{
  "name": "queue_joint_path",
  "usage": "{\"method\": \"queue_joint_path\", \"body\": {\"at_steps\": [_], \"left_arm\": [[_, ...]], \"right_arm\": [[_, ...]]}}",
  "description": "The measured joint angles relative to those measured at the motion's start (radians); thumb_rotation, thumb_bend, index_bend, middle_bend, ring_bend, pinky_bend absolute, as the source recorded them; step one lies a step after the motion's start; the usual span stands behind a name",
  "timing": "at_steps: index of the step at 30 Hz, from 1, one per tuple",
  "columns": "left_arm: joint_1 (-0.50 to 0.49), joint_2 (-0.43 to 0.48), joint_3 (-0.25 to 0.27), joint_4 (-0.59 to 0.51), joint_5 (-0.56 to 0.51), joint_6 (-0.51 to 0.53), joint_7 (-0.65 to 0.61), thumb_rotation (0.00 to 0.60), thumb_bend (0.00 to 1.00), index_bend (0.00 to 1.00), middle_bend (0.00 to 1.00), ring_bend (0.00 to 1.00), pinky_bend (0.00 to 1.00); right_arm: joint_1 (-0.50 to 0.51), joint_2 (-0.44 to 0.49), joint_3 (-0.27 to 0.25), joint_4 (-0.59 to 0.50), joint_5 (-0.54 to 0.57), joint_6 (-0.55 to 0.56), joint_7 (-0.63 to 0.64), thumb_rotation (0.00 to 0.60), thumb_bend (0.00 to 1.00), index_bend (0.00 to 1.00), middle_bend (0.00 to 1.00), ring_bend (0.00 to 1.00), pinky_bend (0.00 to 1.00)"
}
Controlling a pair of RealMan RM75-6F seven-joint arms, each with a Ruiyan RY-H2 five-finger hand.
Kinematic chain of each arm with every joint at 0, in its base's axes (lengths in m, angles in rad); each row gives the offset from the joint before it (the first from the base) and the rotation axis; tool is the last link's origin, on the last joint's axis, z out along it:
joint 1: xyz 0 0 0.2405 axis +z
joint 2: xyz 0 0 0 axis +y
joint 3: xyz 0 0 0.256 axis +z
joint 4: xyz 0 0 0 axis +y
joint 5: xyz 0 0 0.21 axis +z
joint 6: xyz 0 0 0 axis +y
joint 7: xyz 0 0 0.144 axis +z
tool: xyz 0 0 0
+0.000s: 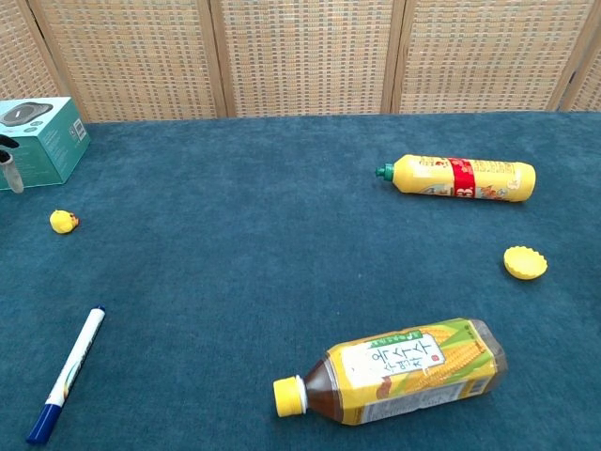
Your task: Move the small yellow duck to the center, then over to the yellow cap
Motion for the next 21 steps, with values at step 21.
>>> {"method": "queue_joint_path", "body": {"at_steps": [21], "left_arm": [[-0.096,-0.125,0.011,0.152,-0.042,-0.06,0.058,0.6,0.26,0.39,0.0,0.0,0.0]], "right_arm": [[0.007,0.015,0.025,0.011,0.054,-0.018,0.051,0.6,0.08,0.03,0.0,0.0,0.0]]}}
